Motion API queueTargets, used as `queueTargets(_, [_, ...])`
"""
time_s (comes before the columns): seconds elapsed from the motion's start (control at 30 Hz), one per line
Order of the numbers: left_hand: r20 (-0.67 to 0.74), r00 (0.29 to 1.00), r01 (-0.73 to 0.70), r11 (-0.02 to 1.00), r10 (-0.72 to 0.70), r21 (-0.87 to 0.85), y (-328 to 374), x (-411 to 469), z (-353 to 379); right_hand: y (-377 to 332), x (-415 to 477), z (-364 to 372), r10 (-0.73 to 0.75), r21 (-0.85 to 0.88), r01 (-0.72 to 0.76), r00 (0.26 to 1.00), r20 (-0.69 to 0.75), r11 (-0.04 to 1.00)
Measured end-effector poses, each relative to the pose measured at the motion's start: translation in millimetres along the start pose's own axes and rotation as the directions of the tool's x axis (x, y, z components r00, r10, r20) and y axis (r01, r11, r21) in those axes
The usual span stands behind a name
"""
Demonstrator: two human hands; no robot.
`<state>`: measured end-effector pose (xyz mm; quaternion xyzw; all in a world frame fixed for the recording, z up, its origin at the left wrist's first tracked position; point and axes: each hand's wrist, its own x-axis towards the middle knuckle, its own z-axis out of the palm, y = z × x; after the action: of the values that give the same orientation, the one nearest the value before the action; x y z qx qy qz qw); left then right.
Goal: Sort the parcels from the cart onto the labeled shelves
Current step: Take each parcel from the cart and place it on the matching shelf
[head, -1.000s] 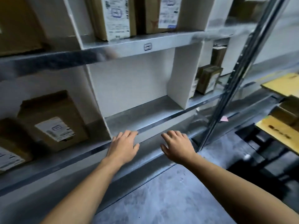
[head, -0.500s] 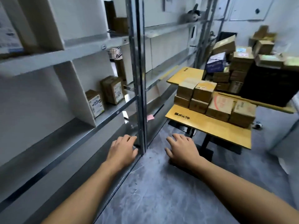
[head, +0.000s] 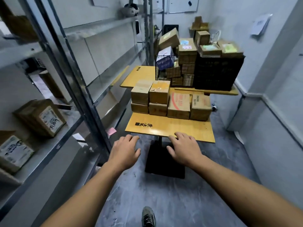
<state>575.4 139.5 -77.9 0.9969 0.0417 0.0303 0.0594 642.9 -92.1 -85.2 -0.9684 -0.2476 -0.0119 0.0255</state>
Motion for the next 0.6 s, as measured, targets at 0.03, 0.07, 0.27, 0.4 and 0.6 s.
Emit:
queueTargets(0.03, [-0.009, 1.000, -0.012, 1.000, 0.012, -0.005, -2, 19, 1, 4, 15, -1, 0.017, -0.001, -0.017, 1.000, -0.001, 1.000])
queueTargets(0.07, [-0.019, 0.999, -0.028, 1.000, 0.028, -0.003, -5, 38, 2, 7, 30, -2, 0.031, 0.001, -0.031, 1.000, -0.006, 1.000])
queueTargets(0.27, [-0.025, 0.995, -0.096, 0.995, 0.096, 0.002, -22, 149, -7, 24, 122, -7, 0.098, -0.029, -0.097, 0.995, 0.035, 0.995])
queueTargets(0.4, [-0.056, 0.988, -0.148, 0.989, 0.147, -0.008, -29, 223, -13, 40, 178, -18, 0.139, -0.003, -0.139, 0.990, -0.017, 0.990])
queueTargets(0.6, [-0.040, 0.985, -0.170, 0.985, 0.169, -0.035, -25, 285, -5, 57, 231, -13, 0.192, 0.046, -0.192, 0.981, -0.007, 0.980])
